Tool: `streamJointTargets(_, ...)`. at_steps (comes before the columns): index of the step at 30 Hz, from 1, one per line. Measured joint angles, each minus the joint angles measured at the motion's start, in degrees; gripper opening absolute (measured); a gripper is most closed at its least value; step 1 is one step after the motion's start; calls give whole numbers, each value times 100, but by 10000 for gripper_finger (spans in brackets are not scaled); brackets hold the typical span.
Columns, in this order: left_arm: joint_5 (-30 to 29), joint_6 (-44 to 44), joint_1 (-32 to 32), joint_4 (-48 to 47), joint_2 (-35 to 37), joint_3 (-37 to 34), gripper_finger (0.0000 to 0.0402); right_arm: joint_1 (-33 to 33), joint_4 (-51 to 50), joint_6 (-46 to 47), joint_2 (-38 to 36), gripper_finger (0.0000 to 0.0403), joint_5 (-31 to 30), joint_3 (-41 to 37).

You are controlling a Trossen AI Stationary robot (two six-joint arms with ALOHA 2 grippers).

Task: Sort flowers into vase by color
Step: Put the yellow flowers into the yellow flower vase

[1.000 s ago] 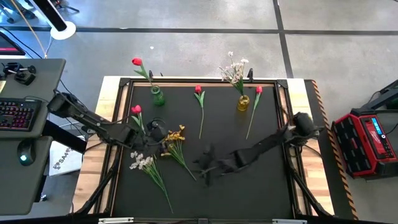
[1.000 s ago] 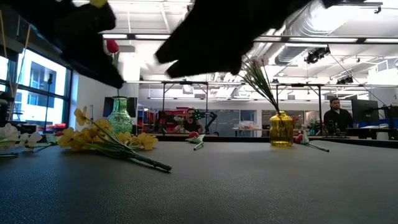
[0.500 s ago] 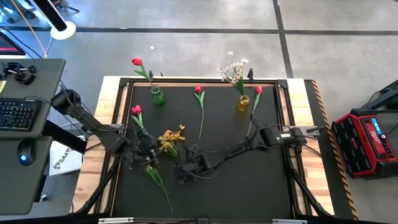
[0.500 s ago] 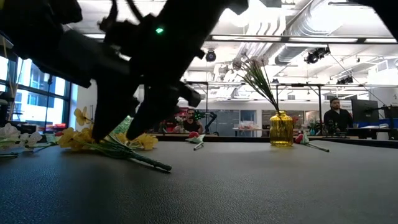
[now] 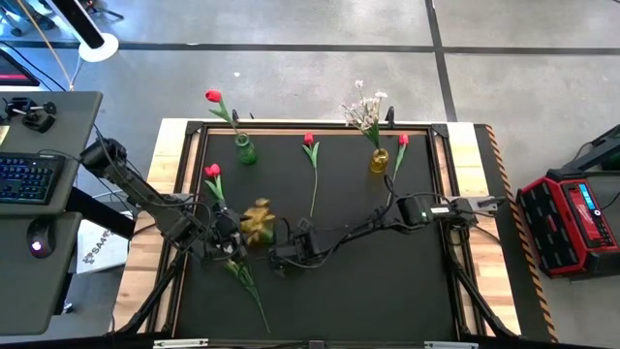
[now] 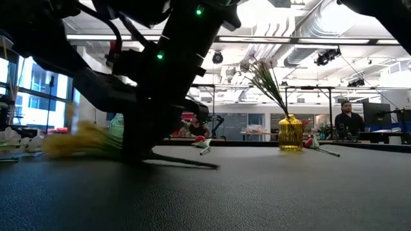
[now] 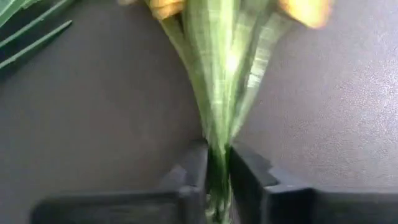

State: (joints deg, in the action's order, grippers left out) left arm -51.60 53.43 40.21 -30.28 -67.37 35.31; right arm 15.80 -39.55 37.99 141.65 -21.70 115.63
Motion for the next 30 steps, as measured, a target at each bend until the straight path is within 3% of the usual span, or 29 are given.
streamJointTargets(2, -2, 0, -1, 0, 0, 0, 193, 70, -66, -96, -9, 11, -178, 0)
streamJointTargets(6, -2, -2, 39, 0, -2, 0, 193, 306, -966, 150, -177, 15, -907, -33)
streamJointTargets(14, -267, -4, 271, -6, -104, 0, 193, 943, -3291, 1798, -765, 3, -2398, -26)
streamJointTargets(20, -138, -261, 309, 334, -423, 0, 193, 1486, -4821, 3227, -1113, 1, -2892, -40)
streamJointTargets(25, 231, -1008, 252, 1296, -955, 2, 193, 1927, -4491, 4095, -1717, 0, -3034, -1042)
streamJointTargets(30, 669, -2093, -58, 2758, -1577, 2, 193, 2244, -2282, 4279, -2686, 0, -3070, -2945)
